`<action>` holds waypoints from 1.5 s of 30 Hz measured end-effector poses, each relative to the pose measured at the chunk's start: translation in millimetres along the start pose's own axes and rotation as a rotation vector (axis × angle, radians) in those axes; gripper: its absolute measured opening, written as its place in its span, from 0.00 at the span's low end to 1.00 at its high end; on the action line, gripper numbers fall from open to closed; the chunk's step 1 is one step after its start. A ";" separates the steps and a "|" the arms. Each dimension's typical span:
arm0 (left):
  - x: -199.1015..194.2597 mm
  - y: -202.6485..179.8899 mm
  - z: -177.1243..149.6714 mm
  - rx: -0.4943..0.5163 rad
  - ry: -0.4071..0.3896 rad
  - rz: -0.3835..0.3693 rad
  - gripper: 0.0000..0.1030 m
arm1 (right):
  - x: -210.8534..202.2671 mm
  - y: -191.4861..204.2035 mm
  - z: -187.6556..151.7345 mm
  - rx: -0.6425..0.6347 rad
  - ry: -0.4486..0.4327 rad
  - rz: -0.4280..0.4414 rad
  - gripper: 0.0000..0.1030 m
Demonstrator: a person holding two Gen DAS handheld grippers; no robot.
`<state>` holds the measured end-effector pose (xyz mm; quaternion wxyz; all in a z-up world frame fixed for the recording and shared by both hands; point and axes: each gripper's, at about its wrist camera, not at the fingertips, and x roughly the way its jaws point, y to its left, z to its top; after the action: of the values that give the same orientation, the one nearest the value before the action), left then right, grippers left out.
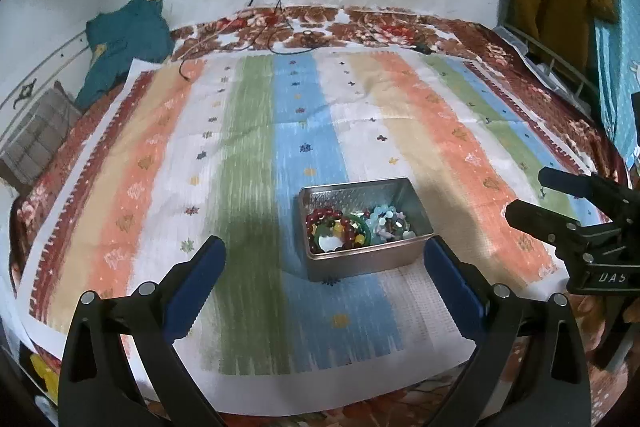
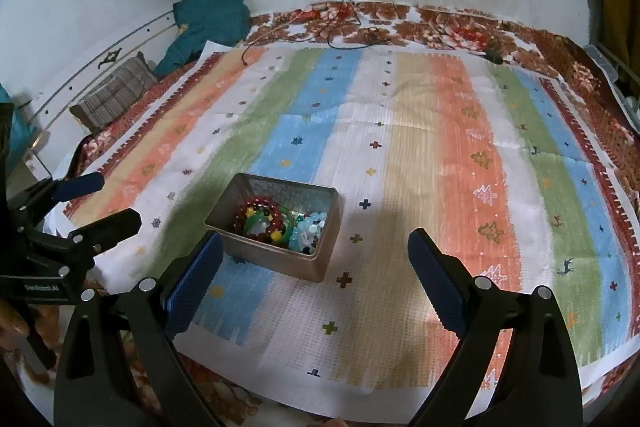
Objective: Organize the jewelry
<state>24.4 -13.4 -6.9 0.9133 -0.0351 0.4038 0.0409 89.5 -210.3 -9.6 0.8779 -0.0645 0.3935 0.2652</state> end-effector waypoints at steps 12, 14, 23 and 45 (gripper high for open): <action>-6.5 -4.9 0.3 0.032 -0.039 0.018 0.94 | -8.8 4.3 -1.9 -0.008 -0.024 0.006 0.91; -7.0 -2.8 0.6 0.020 -0.040 0.013 0.94 | -10.4 5.3 -2.4 -0.009 -0.029 0.007 0.91; -8.6 -3.9 -2.4 0.021 -0.044 0.002 0.94 | -12.3 10.0 -3.1 -0.033 -0.037 0.014 0.91; -17.2 -10.3 -6.2 0.054 -0.086 0.010 0.94 | -15.0 10.7 -4.5 -0.035 -0.047 0.027 0.91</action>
<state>9.4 -25.0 2.0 0.9301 -0.0067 0.3654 0.0360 72.8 -208.9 -0.8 0.8819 -0.0681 0.3691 0.2853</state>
